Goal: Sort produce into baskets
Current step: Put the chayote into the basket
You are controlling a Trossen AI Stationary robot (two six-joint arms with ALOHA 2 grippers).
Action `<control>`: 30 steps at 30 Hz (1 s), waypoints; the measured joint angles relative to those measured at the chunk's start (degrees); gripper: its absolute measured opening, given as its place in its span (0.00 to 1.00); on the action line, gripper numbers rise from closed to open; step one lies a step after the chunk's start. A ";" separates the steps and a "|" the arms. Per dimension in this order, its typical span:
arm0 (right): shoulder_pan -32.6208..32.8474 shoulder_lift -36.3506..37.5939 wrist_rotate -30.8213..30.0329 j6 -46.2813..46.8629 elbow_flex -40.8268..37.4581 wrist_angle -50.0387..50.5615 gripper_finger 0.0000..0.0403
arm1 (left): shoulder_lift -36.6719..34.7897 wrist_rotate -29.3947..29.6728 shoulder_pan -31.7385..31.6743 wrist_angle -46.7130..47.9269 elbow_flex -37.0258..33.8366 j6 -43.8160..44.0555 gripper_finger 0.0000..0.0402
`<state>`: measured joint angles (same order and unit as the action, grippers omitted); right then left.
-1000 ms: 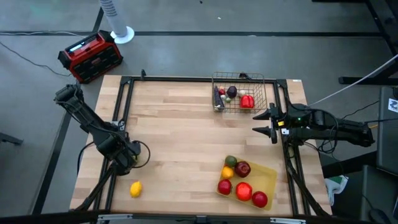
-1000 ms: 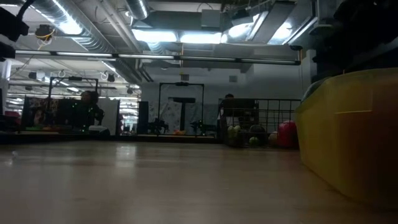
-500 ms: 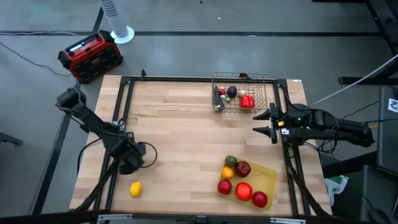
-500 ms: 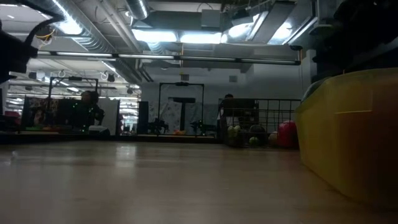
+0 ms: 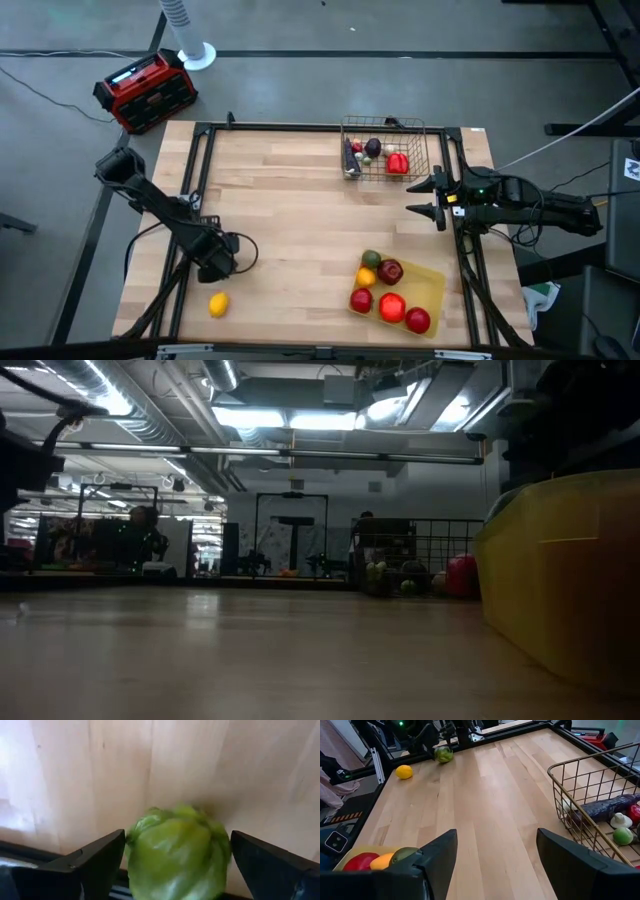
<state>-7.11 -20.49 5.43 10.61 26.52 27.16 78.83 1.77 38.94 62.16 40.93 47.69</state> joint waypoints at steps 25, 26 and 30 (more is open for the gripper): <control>0.00 0.00 -0.02 0.00 0.02 0.00 0.67 | 0.19 3.48 -11.18 -24.20 3.69 7.27 0.70; -0.01 0.00 -0.02 0.00 0.02 -0.02 0.67 | 0.19 4.37 -12.42 -28.35 3.82 6.99 0.70; 0.00 0.00 0.00 0.00 0.02 0.00 0.67 | 0.19 10.10 -17.77 -46.57 3.83 2.52 0.69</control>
<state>-7.11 -20.49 5.43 10.61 26.55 27.16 79.02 11.87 21.17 15.59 44.75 50.21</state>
